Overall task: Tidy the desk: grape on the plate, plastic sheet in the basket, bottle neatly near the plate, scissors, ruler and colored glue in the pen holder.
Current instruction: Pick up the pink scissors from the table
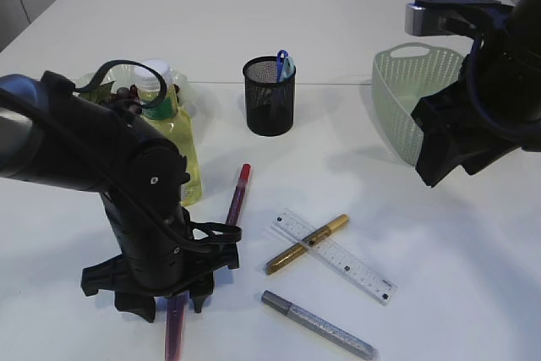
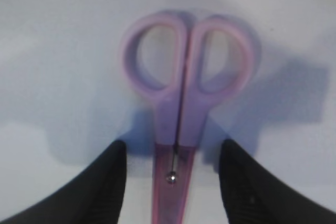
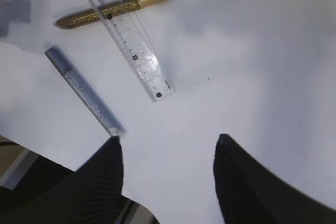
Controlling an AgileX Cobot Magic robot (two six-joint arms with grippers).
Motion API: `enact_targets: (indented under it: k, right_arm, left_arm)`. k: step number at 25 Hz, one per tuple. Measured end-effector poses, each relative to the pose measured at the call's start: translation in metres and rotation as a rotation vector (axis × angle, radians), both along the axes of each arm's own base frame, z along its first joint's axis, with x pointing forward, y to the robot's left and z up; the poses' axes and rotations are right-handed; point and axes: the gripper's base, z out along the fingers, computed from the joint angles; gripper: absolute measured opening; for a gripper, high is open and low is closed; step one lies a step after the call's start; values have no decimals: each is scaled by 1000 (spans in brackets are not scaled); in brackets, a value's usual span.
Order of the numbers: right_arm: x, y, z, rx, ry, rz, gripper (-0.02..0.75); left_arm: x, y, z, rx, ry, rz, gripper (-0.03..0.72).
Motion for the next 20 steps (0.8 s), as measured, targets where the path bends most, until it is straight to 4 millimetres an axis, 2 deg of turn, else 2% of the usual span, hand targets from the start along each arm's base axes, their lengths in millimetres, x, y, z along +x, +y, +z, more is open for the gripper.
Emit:
enact_targets:
  k: [7, 12, 20]
  right_arm:
    - [0, 0, 0, 0, 0, 0, 438]
    - [0, 0, 0, 0, 0, 0, 435]
    - [0, 0, 0, 0, -3, 1, 435]
  left_arm:
    - [1, 1, -1, 7, -12, -13, 412]
    - [7, -2, -2, -3, -63, -48, 372]
    - [7, -2, -5, 25, -37, -48, 335]
